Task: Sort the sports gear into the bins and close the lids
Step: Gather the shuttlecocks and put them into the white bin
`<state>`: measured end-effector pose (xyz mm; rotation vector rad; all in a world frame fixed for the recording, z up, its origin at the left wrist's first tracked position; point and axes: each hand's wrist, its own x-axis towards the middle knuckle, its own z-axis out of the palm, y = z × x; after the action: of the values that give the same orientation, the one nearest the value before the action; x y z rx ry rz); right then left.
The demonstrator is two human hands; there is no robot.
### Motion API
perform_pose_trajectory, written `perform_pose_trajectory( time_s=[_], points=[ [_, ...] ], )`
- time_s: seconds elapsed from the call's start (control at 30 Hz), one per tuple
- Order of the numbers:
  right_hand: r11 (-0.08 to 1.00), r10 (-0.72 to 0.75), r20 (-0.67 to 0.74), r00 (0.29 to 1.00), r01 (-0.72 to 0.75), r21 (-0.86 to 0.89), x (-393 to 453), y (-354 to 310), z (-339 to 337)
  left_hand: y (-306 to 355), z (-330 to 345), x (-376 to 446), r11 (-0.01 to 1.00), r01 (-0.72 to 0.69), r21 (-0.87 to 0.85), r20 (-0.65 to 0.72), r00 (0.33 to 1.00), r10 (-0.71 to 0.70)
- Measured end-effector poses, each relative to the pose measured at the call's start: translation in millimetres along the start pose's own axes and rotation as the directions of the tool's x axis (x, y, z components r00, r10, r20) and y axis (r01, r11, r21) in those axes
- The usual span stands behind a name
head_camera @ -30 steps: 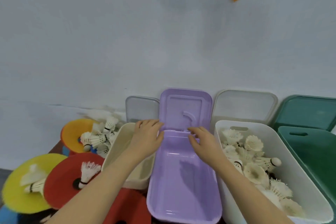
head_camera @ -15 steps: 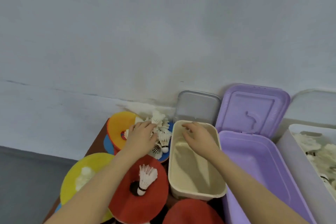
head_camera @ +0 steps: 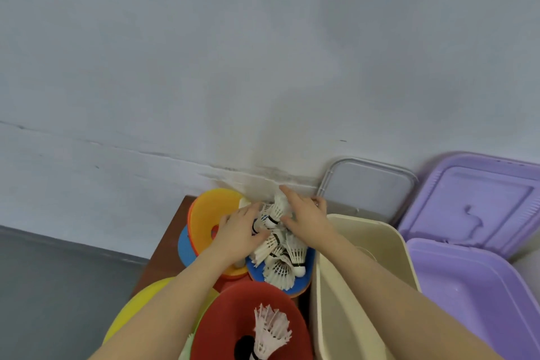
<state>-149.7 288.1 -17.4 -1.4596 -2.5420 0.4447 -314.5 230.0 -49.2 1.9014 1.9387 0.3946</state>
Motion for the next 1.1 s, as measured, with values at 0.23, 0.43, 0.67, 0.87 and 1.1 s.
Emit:
perform_pose_trajectory(
  time_s=[0.23,0.43,0.67,0.87,1.1],
  points=[
    [0.996,-0.004,-0.364,0.931,0.035,0.078,-17.2,10.9,2.8,-9.2,18.5,11.3,0.994,-0.068,-0.087,-0.034,0.997,0.066],
    [0.991,0.052,-0.419,0.907,0.004,0.130,-37.8,23.0,-10.2,7.9,20.8,25.4,0.983,-0.154,-0.097,-0.056,0.987,0.149],
    [0.965,0.166,-0.399,0.902,-0.064,0.255,-51.3,27.6,-18.2,23.6,16.6,33.1,0.955,-0.292,-0.044,-0.086,0.954,0.287],
    [0.950,0.160,-0.459,0.874,-0.010,0.312,-67.2,27.8,-29.0,27.1,3.0,13.7,0.918,-0.395,-0.034,-0.224,0.898,0.379],
    [0.935,0.116,-0.504,0.856,0.076,0.345,-110.2,25.0,-52.7,52.9,-16.5,-22.8,0.857,-0.476,0.197,-0.285,0.808,0.515]
  ],
)
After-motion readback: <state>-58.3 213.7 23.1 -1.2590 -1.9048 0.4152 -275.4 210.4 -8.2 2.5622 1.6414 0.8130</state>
